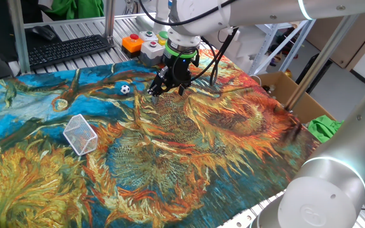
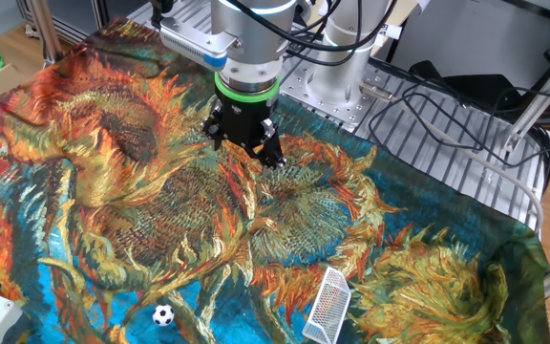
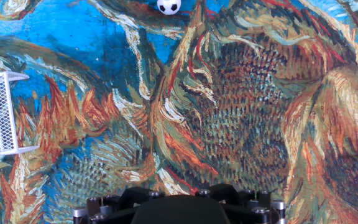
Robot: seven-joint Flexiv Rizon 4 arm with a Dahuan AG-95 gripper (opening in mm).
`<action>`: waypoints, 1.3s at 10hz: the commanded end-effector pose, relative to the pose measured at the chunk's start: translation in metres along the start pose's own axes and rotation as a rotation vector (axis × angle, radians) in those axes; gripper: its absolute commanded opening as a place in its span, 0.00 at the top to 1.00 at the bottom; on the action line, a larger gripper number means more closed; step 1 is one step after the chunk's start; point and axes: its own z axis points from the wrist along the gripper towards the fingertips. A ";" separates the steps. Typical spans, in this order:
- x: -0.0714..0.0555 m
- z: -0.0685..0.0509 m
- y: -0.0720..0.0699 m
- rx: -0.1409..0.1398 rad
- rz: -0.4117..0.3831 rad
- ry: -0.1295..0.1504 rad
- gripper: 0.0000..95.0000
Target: Push the soccer ball into the goal
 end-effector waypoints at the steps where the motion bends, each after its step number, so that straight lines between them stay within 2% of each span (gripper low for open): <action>1: 0.000 0.000 0.000 0.000 0.000 0.000 0.00; 2: 0.001 0.001 0.000 -0.030 0.191 -0.018 0.80; 5: 0.003 0.004 0.002 -0.035 0.180 -0.018 0.80; 7: 0.006 0.006 0.006 -0.050 0.188 -0.015 0.80; 9: 0.010 0.005 0.019 -0.057 0.184 -0.015 0.80; 12: 0.011 0.010 0.031 -0.055 0.176 -0.015 0.80; 13: 0.012 0.013 0.035 -0.055 0.149 -0.016 0.80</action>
